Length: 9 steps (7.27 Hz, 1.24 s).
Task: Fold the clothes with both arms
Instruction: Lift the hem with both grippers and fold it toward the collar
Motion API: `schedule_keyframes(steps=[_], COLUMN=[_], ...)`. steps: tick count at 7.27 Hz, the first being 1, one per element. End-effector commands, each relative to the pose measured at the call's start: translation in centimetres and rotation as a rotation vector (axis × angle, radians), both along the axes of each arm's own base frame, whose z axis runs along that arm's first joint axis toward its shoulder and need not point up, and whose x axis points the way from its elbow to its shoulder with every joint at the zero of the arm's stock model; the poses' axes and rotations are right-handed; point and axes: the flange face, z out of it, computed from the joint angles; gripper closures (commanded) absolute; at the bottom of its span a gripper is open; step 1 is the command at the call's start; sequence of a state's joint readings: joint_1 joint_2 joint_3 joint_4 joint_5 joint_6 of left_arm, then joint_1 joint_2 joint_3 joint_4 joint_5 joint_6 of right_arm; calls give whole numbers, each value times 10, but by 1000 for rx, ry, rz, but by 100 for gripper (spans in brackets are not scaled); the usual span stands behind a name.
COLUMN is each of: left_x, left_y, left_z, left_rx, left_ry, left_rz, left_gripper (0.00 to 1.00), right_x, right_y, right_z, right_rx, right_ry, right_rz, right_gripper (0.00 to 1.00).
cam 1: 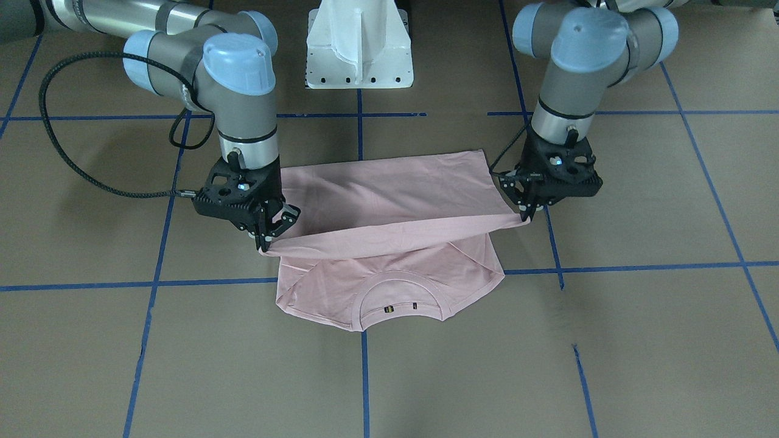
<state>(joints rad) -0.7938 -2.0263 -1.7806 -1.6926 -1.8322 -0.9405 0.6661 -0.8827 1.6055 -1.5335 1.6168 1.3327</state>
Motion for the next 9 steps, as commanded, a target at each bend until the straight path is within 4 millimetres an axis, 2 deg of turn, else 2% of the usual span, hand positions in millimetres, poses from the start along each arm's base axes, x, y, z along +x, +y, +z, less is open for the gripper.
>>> schedule_keyframes(steps=[1,2,5,6,7,8,9], left_x=[25,41,58,57,53,39,20], left_y=[-33,-46,-37,-36,-35,-21,-3], left_z=[40,53,61,63,55,39,25], left_rx=[2,-7,-1,1,56,91,119], left_ry=[-14,-28,-22,-25,-32,-4,31], left_rz=[2,8,34,38,80,91,88], left_gripper=[100,100,100,49,0,0,0], right_x=[-34,-37,-43,-45,-44,-37,-19], right_y=[-37,-40,-42,-40,-42,-43,-48], right_z=[27,35,48,56,53,46,45], right_rx=[8,6,-8,-9,37,82,102], right_ry=[5,11,33,49,72,81,72], right_rz=[3,3,0,-7,-61,-120,-190], right_gripper=[100,100,100,1,0,0,0])
